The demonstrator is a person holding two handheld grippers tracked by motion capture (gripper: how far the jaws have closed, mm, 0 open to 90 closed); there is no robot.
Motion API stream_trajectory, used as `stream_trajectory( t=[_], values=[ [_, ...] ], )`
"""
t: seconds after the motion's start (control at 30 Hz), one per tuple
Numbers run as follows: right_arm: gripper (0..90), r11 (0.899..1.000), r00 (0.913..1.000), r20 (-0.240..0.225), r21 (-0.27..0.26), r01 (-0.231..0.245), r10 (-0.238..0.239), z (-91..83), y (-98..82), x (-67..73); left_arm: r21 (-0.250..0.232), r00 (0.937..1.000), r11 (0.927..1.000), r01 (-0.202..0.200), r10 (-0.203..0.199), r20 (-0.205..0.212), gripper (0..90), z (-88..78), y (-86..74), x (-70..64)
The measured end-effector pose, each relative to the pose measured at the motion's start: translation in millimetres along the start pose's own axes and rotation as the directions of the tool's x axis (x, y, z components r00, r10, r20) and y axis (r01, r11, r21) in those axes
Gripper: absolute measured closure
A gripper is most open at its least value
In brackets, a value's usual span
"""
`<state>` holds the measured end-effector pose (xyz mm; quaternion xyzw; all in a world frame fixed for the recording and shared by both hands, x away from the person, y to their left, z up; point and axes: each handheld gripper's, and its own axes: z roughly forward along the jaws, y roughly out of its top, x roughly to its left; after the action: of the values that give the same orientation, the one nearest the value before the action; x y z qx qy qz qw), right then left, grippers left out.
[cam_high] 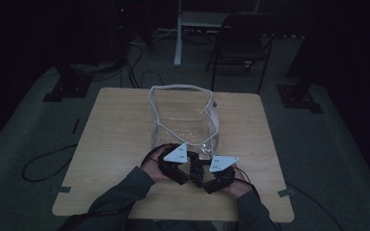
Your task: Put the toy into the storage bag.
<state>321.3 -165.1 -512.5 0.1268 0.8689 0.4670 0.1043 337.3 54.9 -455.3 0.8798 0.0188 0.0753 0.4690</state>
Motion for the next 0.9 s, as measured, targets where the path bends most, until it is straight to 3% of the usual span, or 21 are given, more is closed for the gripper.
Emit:
stream_trajectory(
  t=[0.47,0.9],
  values=[
    [18.7,0.999,0.9961,0.075,-0.008,-0.046,0.046,-27.2,-13.5,-4.6,-0.031,0.9994,0.9993,-0.021,0.020,-0.028,24.5,-20.4,7.7,-0.3],
    [19.2,0.994,0.9879,0.122,0.035,-0.101,0.096,-21.3,-26.0,-12.2,-0.043,0.9991,0.9982,-0.042,0.042,-0.001,24.5,-31.9,11.8,-6.0]
  ],
)
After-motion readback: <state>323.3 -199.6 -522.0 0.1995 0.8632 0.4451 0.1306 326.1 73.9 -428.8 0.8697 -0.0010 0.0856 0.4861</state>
